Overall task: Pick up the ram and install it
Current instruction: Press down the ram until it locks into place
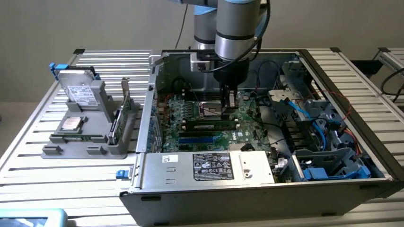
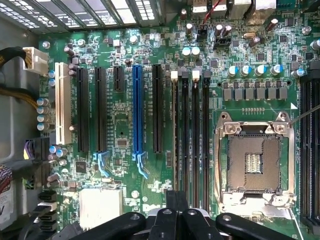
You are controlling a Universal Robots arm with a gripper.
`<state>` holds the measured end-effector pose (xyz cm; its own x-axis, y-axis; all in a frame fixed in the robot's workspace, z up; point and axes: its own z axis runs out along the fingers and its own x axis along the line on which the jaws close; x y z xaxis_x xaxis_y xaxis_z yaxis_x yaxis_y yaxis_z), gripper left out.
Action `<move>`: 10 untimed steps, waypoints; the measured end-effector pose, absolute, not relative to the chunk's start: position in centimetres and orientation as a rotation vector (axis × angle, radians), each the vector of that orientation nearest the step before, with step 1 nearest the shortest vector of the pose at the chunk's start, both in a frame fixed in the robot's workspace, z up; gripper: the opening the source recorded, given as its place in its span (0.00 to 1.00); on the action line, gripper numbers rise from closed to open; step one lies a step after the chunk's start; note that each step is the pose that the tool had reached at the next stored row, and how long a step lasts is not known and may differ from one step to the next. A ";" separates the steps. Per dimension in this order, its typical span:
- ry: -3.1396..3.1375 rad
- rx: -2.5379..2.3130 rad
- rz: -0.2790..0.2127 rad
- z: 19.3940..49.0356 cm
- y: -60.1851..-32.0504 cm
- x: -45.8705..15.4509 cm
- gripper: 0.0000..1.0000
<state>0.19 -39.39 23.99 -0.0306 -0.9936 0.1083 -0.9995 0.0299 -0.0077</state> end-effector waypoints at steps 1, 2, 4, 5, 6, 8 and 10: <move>-2.201 2.135 0.123 24.0 -39.4 0.2 0.11; -2.200 2.134 0.120 23.9 -39.4 0.2 0.11; -2.199 2.133 0.118 23.8 -39.4 0.2 0.11; -2.198 2.133 0.117 23.7 -39.4 0.2 0.11; -2.198 2.133 0.117 23.6 -39.3 0.2 0.11; -2.198 2.133 0.117 23.5 -39.2 0.2 0.11; -2.198 2.133 0.117 23.4 -39.0 0.2 0.11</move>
